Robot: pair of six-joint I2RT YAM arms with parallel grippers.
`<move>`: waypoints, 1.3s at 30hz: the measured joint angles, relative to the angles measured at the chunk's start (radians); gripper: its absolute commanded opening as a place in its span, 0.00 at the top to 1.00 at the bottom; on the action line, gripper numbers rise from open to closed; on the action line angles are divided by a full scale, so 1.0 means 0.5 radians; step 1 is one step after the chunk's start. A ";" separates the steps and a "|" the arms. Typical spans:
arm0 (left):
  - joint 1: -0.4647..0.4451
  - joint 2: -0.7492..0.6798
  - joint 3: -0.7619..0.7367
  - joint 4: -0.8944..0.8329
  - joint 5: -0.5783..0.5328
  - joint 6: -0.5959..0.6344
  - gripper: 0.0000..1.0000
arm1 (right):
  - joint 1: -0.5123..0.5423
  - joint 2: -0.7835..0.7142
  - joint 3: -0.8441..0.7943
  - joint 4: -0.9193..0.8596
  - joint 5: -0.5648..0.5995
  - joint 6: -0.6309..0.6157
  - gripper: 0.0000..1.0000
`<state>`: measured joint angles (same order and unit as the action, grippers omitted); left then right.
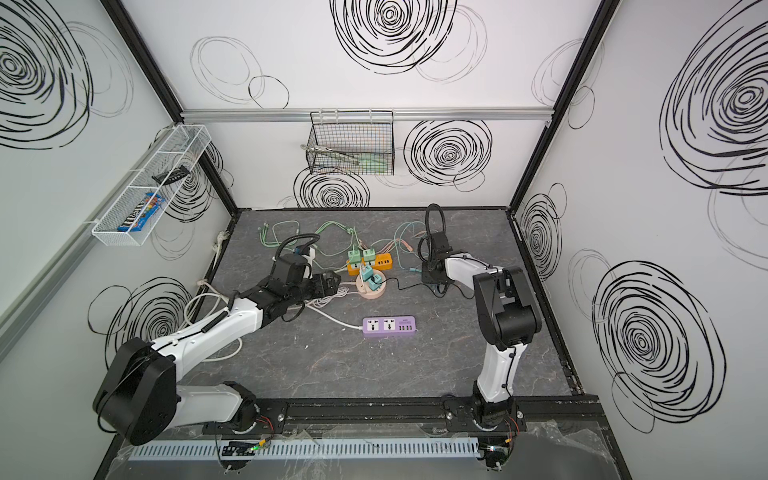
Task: Insert the plug
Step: 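Lift the teal charger with the right gripper, then carry the teal charger toward the left gripper while the left gripper reaches to take it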
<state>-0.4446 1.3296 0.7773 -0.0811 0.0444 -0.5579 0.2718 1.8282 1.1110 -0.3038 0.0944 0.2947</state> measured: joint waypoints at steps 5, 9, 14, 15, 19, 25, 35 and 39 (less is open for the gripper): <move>-0.005 -0.002 0.000 0.029 0.082 0.071 0.04 | 0.045 -0.351 -0.256 0.210 0.007 -0.168 0.63; -0.014 -0.005 0.067 0.040 0.263 0.182 0.04 | 0.156 -0.772 -0.476 0.532 -0.014 -0.458 0.63; -0.031 -0.002 0.340 0.021 0.568 0.367 0.01 | 0.296 -1.133 -0.686 0.905 -0.120 -0.928 0.63; -0.037 0.003 0.420 -0.002 0.626 0.418 0.01 | 0.330 -1.183 -0.729 0.968 -0.140 -1.035 0.63; -0.090 0.045 0.766 -0.154 0.749 0.639 0.01 | 0.462 -1.368 -0.943 1.201 -0.217 -1.467 0.63; -0.187 0.181 1.151 -0.468 0.820 0.893 0.06 | 0.555 -1.537 -1.162 1.444 -0.354 -1.866 0.61; -0.429 0.450 1.371 -0.779 0.760 1.045 0.08 | 0.597 -1.687 -1.229 1.643 -0.538 -2.123 0.58; -0.455 0.508 1.434 -0.787 0.765 1.028 0.15 | 0.615 -1.707 -1.234 1.652 -0.587 -2.164 0.58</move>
<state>-0.6724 1.5837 1.4940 -0.4747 0.4271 -0.0437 0.5793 0.9749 0.4938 0.5220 -0.1993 -0.7872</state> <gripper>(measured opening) 0.880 0.444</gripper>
